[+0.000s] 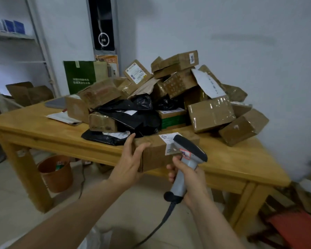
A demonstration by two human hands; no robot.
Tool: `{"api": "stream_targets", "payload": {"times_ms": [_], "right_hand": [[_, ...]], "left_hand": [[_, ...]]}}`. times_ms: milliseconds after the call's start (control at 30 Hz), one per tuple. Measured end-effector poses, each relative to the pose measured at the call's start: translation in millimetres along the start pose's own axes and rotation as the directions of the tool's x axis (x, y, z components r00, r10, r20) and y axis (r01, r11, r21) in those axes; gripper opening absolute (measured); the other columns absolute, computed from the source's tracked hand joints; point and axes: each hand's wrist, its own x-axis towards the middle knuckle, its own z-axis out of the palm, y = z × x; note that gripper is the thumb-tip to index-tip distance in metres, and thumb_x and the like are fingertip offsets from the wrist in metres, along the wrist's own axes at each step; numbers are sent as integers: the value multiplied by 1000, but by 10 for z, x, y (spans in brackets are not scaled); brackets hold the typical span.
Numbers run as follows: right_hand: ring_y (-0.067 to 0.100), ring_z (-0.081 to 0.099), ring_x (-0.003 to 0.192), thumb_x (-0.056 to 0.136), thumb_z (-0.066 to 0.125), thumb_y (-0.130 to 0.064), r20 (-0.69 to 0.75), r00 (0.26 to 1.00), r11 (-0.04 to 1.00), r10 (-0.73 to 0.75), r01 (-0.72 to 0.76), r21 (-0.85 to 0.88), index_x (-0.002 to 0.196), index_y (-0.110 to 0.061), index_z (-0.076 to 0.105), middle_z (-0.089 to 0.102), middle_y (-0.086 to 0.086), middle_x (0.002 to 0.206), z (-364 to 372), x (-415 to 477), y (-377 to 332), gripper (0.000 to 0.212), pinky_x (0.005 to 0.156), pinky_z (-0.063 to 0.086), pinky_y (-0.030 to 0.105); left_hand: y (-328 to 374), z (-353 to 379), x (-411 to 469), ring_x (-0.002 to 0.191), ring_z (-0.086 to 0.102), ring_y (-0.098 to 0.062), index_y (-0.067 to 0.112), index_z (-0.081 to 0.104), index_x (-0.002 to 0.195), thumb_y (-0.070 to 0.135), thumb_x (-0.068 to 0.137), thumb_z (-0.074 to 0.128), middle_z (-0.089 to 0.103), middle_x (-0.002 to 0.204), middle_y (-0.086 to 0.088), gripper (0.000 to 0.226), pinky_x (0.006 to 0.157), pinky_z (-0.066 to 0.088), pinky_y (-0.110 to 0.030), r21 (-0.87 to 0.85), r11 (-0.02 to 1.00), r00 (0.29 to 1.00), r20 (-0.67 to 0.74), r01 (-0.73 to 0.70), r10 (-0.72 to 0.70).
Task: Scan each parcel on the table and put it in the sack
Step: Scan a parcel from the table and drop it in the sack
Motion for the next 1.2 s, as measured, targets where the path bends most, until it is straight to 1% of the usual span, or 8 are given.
{"api": "stream_targets", "payload": {"times_ms": [200,333,467,567,700,1000,1100,1200], "right_hand": [[16,58,50,83,72,-13,1,998,998,55,-55,25,100,-7,61,71,13,74,-149,38,1,21,48,50,26],[16,57,51,83,72,-15,-17,999,999,39,-39,-26,99,-8,62,71,12,74,-216,25,-12,20,47,50,25],[14,55,47,84,71,-14,-27,1000,993,2,-6,-119,94,-6,63,66,9,65,-326,-55,-27,15,44,48,23],[14,52,44,85,68,-11,12,1000,982,-21,22,-185,89,-3,63,60,7,58,-363,-129,-8,10,44,45,25],[13,51,42,86,68,-10,23,999,968,-24,30,-250,85,-5,63,59,6,55,-358,-183,33,7,43,45,25],[14,52,44,85,69,-11,41,999,968,-26,36,-249,92,-3,61,59,8,60,-327,-136,-29,13,44,46,25],[14,52,43,86,69,-12,43,999,966,-27,37,-257,93,-2,61,59,7,58,-344,-111,-41,14,44,45,25],[14,52,43,86,69,-12,35,999,962,-22,30,-272,92,-3,61,59,6,58,-370,-88,-51,13,44,46,25]], "left_hand": [[180,128,-36,141,16,-30,46,20,128,48,76,69,-2,152,-6,71,107,36,-38,-219,973,997,54,73,-62],[325,105,77,123,45,-20,34,26,130,28,79,76,39,133,-2,72,97,45,-34,-334,915,973,39,228,-228],[262,-91,216,122,44,-13,19,26,149,19,72,82,48,133,2,96,98,46,-36,-177,960,976,10,216,-218],[153,-249,227,120,50,-25,12,52,130,3,62,82,56,126,-7,74,96,49,-50,62,998,1000,-2,-7,7],[-73,-266,137,113,51,-35,12,51,121,-7,52,79,53,121,-14,78,95,48,-55,194,970,989,31,-147,144],[-5,-18,16,142,15,-38,45,23,129,24,73,74,-5,153,-8,78,108,36,-41,-106,965,956,202,239,-215],[111,46,46,147,-1,-28,45,29,126,53,72,73,-2,156,-6,70,115,24,-43,-244,887,913,221,392,-343],[219,100,117,144,16,-30,49,28,123,72,61,70,12,153,-5,78,114,30,-50,-302,817,866,272,491,-420]]}}
